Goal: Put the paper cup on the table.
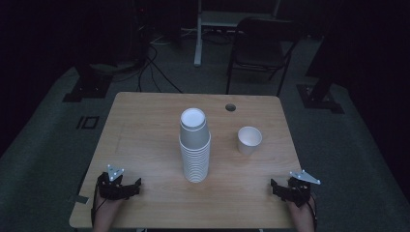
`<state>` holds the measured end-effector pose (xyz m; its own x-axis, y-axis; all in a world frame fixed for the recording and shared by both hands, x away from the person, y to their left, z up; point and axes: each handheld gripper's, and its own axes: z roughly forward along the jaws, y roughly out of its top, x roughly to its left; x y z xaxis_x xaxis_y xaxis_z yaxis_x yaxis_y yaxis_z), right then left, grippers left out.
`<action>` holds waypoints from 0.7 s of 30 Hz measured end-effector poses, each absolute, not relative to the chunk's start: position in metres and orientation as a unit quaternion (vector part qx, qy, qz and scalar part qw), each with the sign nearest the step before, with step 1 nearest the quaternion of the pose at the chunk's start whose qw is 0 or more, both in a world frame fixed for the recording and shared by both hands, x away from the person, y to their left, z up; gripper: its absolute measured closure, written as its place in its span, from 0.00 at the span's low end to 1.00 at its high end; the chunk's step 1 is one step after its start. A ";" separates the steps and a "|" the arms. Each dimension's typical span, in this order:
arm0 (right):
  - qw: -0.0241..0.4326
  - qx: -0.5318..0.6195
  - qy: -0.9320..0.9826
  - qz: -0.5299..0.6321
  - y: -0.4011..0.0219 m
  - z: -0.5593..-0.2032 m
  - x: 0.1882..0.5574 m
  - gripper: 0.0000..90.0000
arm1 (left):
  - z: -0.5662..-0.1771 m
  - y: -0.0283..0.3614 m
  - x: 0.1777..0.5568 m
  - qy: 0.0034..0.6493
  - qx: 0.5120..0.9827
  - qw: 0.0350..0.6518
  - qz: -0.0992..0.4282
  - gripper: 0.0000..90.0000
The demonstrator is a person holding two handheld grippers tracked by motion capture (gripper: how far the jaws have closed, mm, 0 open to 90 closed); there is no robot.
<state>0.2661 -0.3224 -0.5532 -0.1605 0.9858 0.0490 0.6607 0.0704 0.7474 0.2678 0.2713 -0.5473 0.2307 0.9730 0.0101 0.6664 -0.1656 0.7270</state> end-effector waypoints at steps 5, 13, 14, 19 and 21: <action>0.255 0.615 0.682 0.303 -0.321 -0.554 0.269 0.12 | -0.548 0.271 0.269 0.580 0.718 0.291 0.252 0.02; 0.257 0.616 0.682 0.298 -0.320 -0.554 0.269 0.12 | -0.549 0.273 0.270 0.603 0.705 0.278 0.247 0.02; 0.257 0.616 0.683 0.298 -0.320 -0.554 0.269 0.12 | -0.549 0.273 0.270 0.606 0.703 0.277 0.248 0.02; 0.258 0.619 0.680 0.297 -0.320 -0.554 0.270 0.12 | -0.549 0.273 0.271 0.612 0.698 0.275 0.250 0.02; 0.258 0.619 0.679 0.298 -0.320 -0.554 0.270 0.12 | -0.549 0.273 0.271 0.612 0.698 0.275 0.251 0.02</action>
